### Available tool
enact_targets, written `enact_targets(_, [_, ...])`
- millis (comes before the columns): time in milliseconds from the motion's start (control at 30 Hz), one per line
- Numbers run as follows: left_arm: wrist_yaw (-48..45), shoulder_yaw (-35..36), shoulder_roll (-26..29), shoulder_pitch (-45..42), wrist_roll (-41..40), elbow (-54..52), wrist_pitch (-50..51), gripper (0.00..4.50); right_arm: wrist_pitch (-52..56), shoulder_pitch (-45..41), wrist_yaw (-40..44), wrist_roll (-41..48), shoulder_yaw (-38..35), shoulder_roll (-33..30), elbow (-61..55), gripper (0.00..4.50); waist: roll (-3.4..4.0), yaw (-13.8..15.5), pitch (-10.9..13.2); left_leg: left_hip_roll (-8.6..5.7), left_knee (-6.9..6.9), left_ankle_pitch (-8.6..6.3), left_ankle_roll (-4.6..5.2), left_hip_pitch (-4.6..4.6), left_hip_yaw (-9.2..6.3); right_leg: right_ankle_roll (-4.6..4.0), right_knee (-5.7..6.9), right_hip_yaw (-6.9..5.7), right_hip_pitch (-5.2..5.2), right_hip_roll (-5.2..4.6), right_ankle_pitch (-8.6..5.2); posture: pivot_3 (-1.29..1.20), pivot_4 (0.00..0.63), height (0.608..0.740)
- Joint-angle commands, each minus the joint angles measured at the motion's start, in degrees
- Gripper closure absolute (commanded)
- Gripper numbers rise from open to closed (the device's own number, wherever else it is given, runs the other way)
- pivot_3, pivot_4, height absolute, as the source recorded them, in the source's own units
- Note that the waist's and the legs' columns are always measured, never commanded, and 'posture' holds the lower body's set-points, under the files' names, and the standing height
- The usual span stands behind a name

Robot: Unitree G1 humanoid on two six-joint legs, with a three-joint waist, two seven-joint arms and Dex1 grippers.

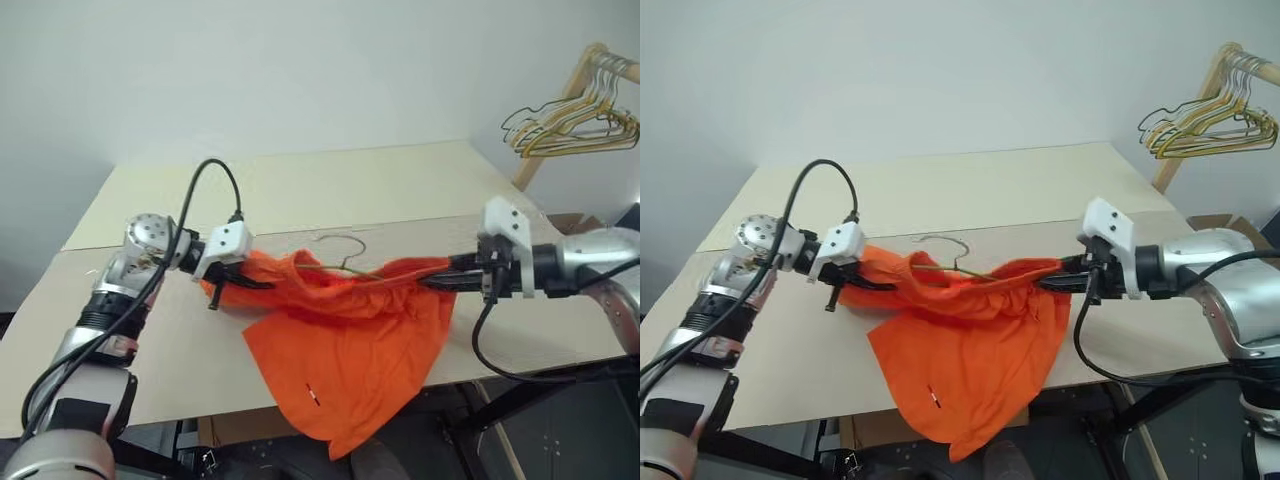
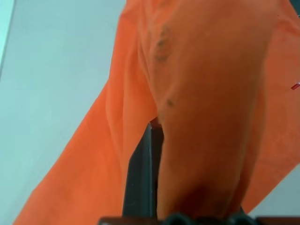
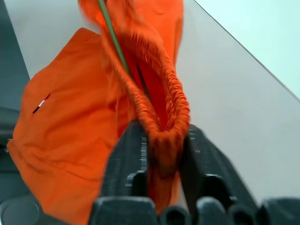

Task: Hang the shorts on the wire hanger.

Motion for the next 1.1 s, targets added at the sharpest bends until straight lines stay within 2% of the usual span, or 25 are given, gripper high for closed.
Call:
enact_targets(33, [1.7,0.6,-1.1,-3.5,1.0,0.8,0.1,4.5,0.4,1.0,0.6,-0.7,0.2,-1.7,-1.9,1.78,0.0,0.0,0.0,-0.02,0.01,0.0,0.01,-0.02,0.01,0.0,0.0,0.0,-0.02,-0.04,0.0,-0.32,0.0,0.74])
enact_targets(200, [2.3,1.3,-1.6,-4.3,1.3,2.1,0.3,4.5,-1.7,3.1,-0.2,-1.4,-4.9,-4.2,0.3,0.02,0.0,-0.2,0.0,-0.04,0.03,0.0,0.01,-0.01,0.01,0.0,0.02,-0.02,-0.02,-0.05,0.0,-0.32,0.0,0.74])
enact_targets(300, [2.1,1.3,-1.4,-4.5,1.6,2.4,0.0,4.5,-1.5,-0.1,-2.3,-0.7,-8.5,-3.6,2.3,0.02,0.0,-0.6,0.0,-0.03,0.02,0.0,0.01,0.03,0.01,0.0,0.04,-0.01,0.0,-0.03,0.0,-0.32,0.0,0.74])
enact_targets(400, [1.8,1.1,-1.3,-4.7,2.1,2.7,-0.3,4.5,0.0,-4.1,-3.8,1.2,-7.9,-1.0,0.8,0.02,0.0,-1.5,0.0,-0.01,-0.02,0.0,0.01,0.05,0.0,0.0,0.06,-0.01,-0.01,-0.03,0.0,-0.32,0.0,0.74])
enact_targets(633, [1.4,0.8,-1.1,-5.7,3.2,3.9,-1.1,4.5,3.0,-10.7,-7.5,0.4,2.9,9.0,-3.6,0.02,-0.01,-2.6,0.0,0.03,-0.09,0.0,0.01,0.04,-0.05,0.0,0.06,-0.07,-0.01,0.02,0.0,-0.32,0.0,0.74])
enact_targets(867, [1.7,-0.1,-0.1,-5.7,6.0,3.5,-1.5,4.5,1.6,-14.0,-13.9,-6.3,11.8,19.2,0.8,0.02,-0.01,-3.0,0.0,0.01,-0.09,0.0,0.01,0.02,-0.08,0.0,0.09,-0.07,-0.06,0.02,0.0,-0.32,0.0,0.74])
enact_targets(967, [2.2,-0.4,0.1,-5.7,7.3,3.3,-1.3,4.5,0.2,-13.5,-14.9,-7.7,12.1,22.0,2.8,0.6,-0.01,-3.0,0.0,0.01,-0.09,0.0,0.0,0.05,-0.1,0.0,0.14,-0.07,-0.05,0.06,0.0,-0.31,0.0,0.74])
enact_targets(1100, [2.0,-0.2,0.3,-5.9,7.6,3.1,-1.1,4.5,-2.5,-12.5,-14.4,-8.1,11.1,23.6,3.9,1.94,-0.01,-3.0,0.0,-0.01,-0.09,0.0,0.0,0.03,-0.1,0.0,0.15,-0.07,-0.08,0.05,0.0,-0.3,0.0,0.74])
